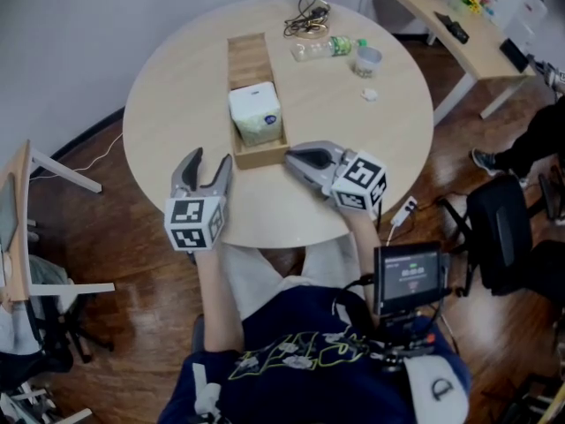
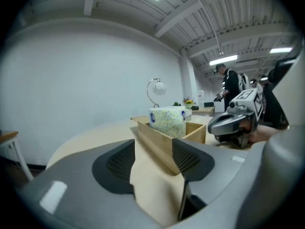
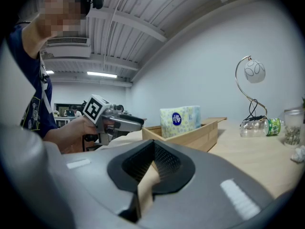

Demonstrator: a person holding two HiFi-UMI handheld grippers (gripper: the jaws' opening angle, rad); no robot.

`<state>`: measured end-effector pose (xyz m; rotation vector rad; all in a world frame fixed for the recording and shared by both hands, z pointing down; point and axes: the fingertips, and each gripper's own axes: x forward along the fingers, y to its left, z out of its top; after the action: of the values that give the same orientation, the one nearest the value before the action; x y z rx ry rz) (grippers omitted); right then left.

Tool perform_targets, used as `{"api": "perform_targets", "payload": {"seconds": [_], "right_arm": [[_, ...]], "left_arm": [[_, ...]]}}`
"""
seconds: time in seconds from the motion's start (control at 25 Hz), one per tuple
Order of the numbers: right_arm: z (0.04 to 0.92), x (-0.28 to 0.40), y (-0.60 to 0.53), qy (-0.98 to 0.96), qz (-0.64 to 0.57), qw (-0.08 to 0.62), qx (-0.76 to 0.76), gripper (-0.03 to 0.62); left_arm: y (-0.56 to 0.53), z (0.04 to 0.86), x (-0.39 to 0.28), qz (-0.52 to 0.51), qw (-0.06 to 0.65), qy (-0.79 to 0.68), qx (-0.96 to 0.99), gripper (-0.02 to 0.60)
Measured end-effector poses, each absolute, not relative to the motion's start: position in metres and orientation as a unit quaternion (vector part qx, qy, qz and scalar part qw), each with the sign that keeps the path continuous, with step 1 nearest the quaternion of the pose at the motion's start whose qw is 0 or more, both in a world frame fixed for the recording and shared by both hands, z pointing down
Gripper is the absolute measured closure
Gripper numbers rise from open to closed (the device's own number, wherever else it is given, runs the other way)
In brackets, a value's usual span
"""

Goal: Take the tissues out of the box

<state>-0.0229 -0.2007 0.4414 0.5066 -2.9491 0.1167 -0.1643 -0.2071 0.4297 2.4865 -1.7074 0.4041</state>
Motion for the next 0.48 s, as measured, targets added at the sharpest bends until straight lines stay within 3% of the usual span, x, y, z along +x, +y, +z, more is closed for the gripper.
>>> {"api": "perform_targets", "payload": {"seconds": [0.48], "right_arm": [[0.44, -0.023, -0.202, -0.982, 0.041, 0.073, 0.17, 0.597]], "left_arm": [[-0.18, 0.439, -0.138, 0.052, 0.058, -0.482, 0.873, 0.35]]}}
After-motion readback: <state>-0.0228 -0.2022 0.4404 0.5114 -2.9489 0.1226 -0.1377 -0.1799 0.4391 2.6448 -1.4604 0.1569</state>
